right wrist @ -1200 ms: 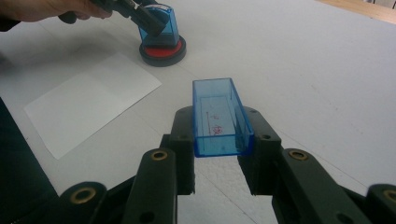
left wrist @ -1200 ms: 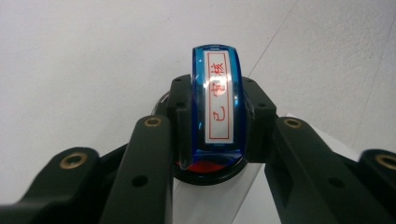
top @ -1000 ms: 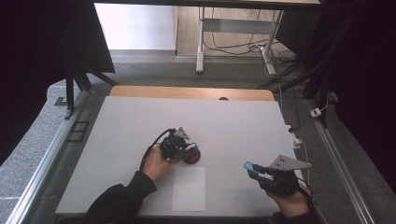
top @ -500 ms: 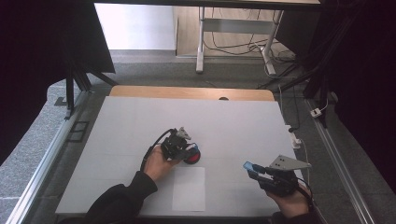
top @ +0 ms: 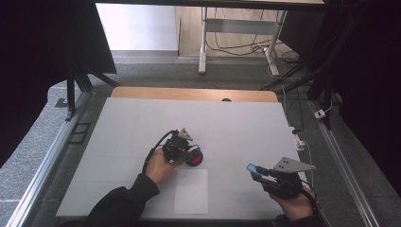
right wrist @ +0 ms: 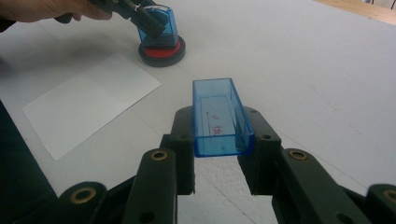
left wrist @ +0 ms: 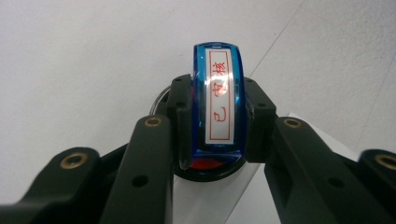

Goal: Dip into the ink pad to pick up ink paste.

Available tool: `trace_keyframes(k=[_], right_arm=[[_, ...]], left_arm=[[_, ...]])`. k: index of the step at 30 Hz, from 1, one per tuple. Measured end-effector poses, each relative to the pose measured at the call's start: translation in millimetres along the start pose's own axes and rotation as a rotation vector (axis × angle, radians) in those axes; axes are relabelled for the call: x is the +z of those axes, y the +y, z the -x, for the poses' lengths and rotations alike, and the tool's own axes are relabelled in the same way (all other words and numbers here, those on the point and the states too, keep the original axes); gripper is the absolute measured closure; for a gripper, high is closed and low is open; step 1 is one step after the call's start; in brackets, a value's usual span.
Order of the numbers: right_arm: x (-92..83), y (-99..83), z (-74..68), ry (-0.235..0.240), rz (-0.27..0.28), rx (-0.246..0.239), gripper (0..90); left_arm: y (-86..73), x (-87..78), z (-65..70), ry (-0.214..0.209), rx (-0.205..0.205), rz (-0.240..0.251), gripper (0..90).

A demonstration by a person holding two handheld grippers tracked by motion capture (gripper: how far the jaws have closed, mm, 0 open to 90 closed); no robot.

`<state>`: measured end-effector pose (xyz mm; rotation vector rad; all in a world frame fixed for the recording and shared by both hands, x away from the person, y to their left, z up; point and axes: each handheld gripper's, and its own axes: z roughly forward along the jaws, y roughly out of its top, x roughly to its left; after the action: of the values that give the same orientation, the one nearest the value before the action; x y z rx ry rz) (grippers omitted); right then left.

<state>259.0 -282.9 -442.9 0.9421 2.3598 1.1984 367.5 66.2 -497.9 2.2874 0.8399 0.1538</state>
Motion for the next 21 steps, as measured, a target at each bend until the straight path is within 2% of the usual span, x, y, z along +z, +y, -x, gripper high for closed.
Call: trace_keyframes(k=[4,12,16,21], right_arm=[[-0.3,-0.1,0.2,0.000,0.003,0.002,69.1],[-0.3,0.0,0.1,-0.001,0.003,0.002,69.1],[-0.1,0.0,0.3,-0.002,0.002,0.003,69.1],[0.0,-0.1,0.3,-0.001,0.002,0.003,69.1]], left_arm=[[1.2,-3.5,-0.4,-0.010,-0.004,0.001,69.7],[6.7,-14.0,1.4,0.001,0.011,0.012,69.7],[8.2,-15.1,3.0,0.012,0.020,0.001,69.7],[8.4,-13.4,2.4,0.011,0.012,-0.008,69.7]])
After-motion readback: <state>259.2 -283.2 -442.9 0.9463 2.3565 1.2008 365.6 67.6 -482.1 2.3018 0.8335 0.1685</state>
